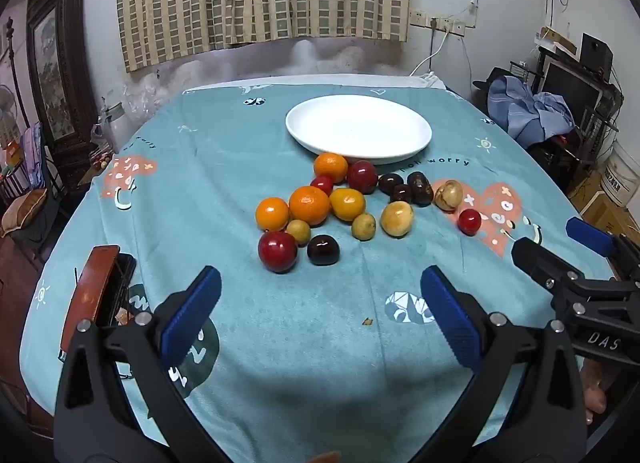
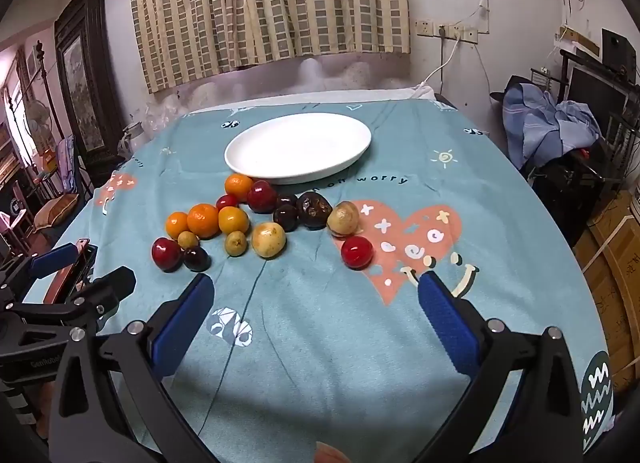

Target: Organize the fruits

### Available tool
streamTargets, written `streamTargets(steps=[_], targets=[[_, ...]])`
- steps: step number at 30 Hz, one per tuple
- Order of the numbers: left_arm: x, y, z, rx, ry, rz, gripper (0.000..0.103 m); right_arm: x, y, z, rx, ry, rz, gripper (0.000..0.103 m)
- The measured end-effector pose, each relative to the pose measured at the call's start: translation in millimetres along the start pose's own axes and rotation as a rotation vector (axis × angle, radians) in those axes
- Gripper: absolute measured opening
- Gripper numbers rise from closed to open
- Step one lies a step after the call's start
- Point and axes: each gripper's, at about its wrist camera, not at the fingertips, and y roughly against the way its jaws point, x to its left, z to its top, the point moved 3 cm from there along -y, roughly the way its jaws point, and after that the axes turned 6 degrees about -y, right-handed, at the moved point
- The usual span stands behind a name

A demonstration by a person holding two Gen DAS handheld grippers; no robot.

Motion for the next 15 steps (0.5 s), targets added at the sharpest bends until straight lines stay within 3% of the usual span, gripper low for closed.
streamTargets(steps=[15], targets=[[0.3, 2.1, -5.1, 0.005, 0.01, -0.007, 0.101, -1.2, -1.5, -0.6, 0.002, -0.009, 0.007, 0.102]])
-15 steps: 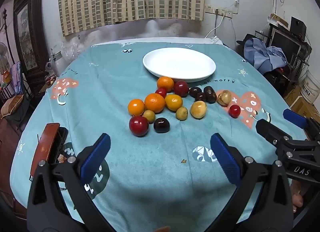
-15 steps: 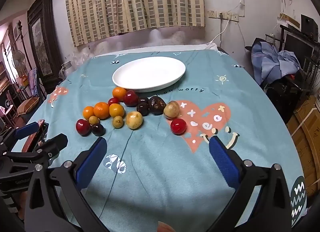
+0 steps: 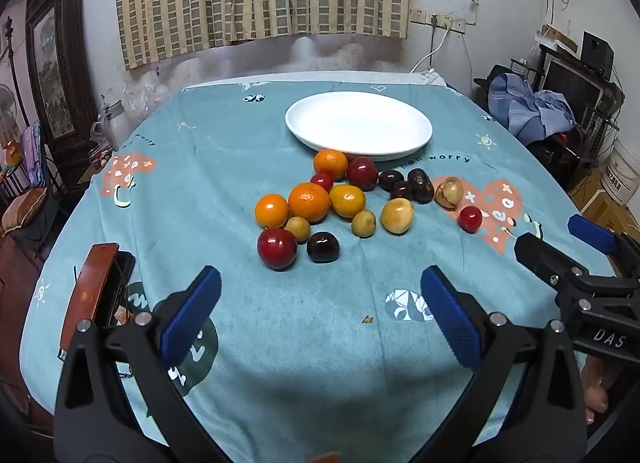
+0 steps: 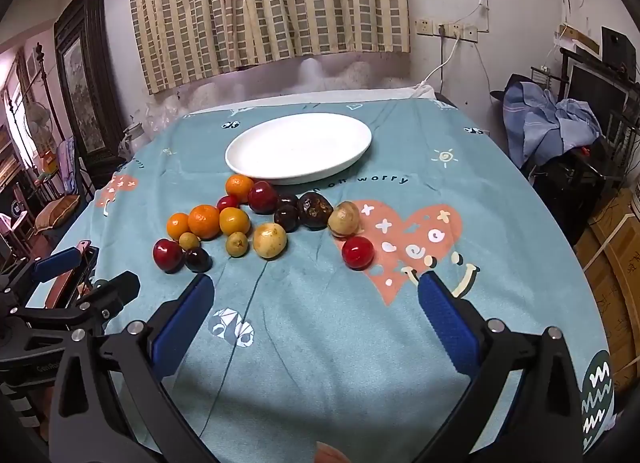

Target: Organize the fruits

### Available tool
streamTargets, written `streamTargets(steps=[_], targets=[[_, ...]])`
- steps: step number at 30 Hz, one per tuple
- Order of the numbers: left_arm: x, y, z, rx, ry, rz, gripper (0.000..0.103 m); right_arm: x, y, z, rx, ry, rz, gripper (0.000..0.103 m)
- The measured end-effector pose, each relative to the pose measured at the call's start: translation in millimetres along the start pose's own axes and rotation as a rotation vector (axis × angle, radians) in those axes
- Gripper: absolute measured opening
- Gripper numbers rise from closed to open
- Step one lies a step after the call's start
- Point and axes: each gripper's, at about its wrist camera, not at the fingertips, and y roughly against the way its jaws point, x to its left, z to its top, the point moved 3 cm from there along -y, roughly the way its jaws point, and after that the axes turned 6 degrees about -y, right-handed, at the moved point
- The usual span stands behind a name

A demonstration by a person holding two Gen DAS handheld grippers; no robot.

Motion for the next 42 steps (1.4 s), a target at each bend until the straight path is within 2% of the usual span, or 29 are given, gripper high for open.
streamTargets(steps=[42], targets=[[5.4, -16.7, -5.3, 0.044, 0.021, -0.006, 0.101, 2.8, 1.4, -0.4, 0.003, 0.005, 0.003, 0.102]])
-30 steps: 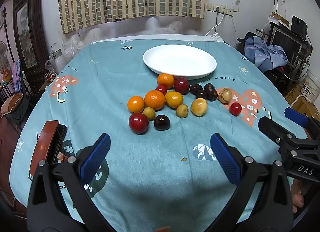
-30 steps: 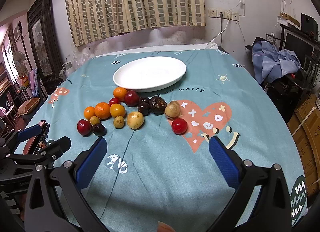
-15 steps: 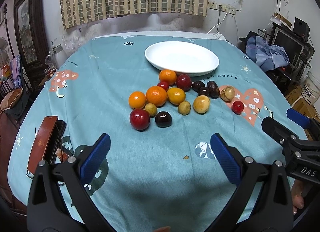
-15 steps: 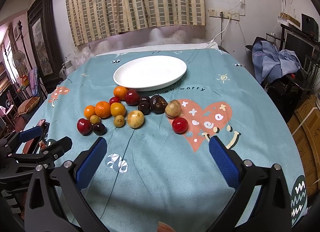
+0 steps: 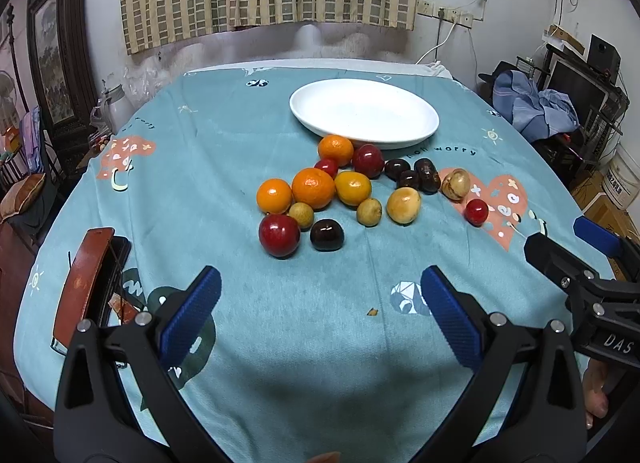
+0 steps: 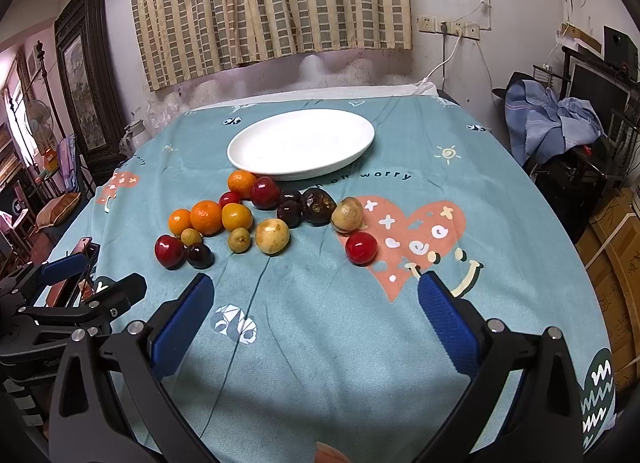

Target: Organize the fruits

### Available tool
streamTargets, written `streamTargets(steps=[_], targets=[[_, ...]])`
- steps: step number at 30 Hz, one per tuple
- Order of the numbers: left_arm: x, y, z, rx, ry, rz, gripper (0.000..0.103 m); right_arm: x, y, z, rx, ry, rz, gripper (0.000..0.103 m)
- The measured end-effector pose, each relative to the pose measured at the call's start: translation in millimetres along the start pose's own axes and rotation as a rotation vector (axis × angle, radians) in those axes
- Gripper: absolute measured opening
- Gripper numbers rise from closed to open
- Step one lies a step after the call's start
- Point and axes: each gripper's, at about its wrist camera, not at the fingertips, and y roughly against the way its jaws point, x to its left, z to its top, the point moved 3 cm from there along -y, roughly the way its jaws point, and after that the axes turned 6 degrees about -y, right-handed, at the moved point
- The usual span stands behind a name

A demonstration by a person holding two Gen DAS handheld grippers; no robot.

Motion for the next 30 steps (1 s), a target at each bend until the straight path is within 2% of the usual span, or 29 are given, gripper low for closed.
streamTargets(steps=[30], targets=[[-3.4, -8.2, -6.2, 0.023, 0.004, -0.008, 0.101, 2.3, -4.6, -6.9, 0.007, -0.001, 0.0, 0.102]])
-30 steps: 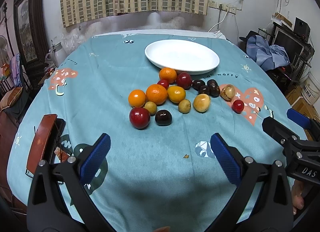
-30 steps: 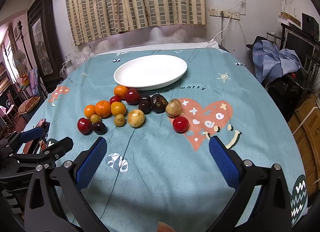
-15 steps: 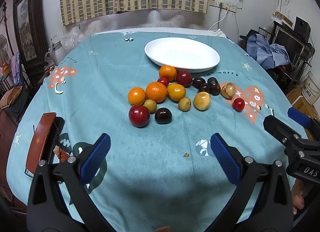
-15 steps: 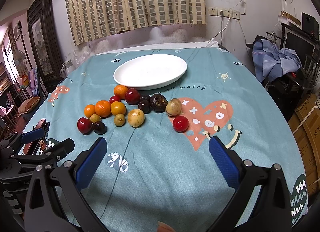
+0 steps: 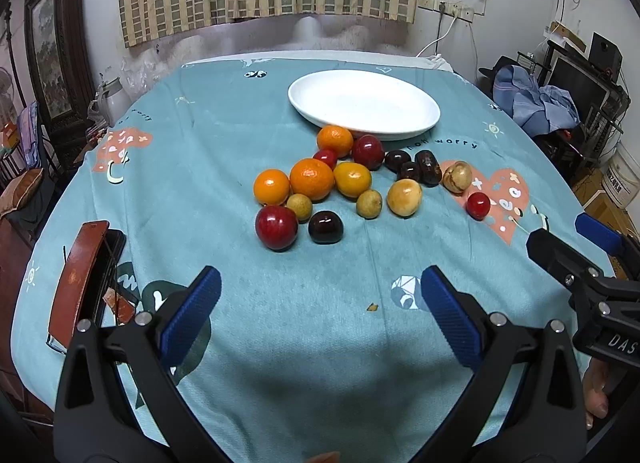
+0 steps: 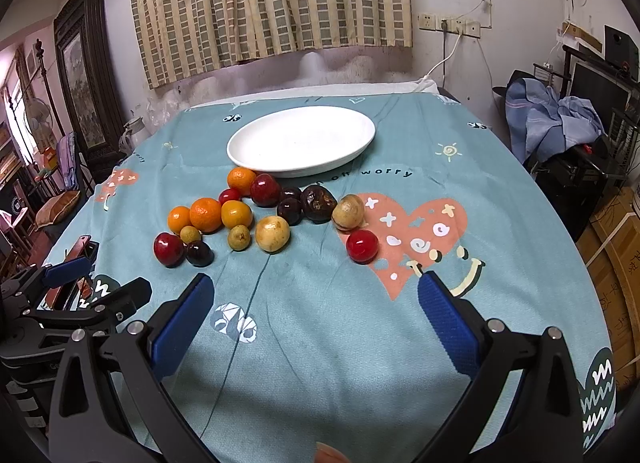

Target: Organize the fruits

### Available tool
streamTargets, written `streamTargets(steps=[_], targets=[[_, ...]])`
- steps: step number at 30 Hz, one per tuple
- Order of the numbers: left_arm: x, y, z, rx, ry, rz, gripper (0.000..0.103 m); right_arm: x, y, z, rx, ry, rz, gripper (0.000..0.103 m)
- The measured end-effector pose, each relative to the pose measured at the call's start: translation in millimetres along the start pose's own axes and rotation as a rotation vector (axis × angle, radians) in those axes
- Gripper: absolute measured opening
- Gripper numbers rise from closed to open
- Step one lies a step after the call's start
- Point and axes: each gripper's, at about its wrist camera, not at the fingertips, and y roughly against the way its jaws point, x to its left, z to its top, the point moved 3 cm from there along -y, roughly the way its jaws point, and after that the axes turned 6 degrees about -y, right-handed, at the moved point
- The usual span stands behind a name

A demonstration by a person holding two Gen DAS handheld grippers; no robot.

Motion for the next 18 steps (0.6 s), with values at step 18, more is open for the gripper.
streamTargets(steps=[18], targets=[[-0.2, -18.3, -1.1, 0.036, -0.026, 0.005, 0.101, -0.1, -12.1, -3.1, 0.011, 0.021, 0.085, 0.102]])
